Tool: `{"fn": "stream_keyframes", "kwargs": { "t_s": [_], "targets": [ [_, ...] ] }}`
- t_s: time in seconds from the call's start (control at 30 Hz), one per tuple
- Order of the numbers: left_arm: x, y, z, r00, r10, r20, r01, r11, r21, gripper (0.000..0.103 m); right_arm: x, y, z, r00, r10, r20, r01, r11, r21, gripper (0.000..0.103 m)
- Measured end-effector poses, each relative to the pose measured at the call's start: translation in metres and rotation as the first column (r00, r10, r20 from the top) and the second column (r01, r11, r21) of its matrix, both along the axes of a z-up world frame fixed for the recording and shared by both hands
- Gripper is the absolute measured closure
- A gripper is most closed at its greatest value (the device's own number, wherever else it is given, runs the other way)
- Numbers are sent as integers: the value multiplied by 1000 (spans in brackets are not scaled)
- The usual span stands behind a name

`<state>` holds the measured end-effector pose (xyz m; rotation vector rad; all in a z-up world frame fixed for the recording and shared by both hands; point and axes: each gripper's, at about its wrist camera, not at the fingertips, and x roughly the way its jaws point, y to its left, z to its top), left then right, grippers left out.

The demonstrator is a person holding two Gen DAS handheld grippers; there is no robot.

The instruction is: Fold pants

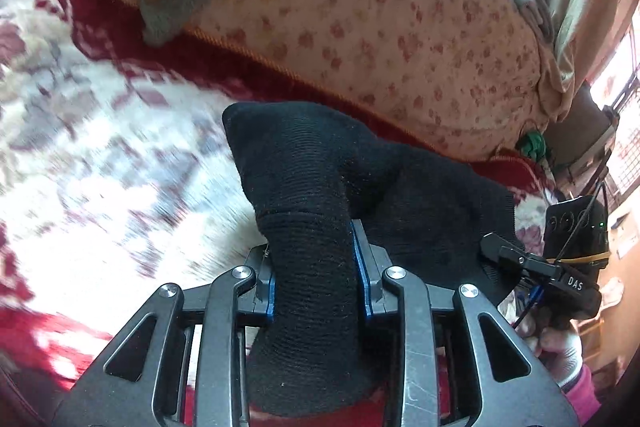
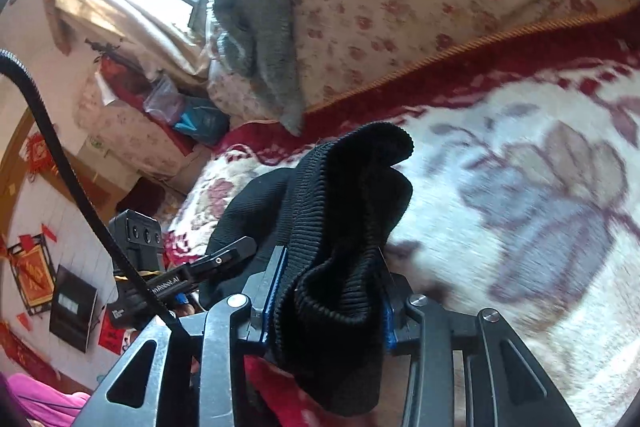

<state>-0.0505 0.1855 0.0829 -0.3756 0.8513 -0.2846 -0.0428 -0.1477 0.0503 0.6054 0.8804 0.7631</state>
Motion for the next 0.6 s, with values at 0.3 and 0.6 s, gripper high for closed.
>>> {"fn": "stream_keyframes", "kwargs": {
  "t_s": [0.3,0.6],
  "targets": [
    [-7,93,26,988,149,35,-151,987,57,75,30,95,24,993,113,38,-114,993,36,65],
    [-12,172,-11,946,319,-62,-315,947,67,75,56,194,-8,973,227,-40,-225,974,35,65]
  ]
}}
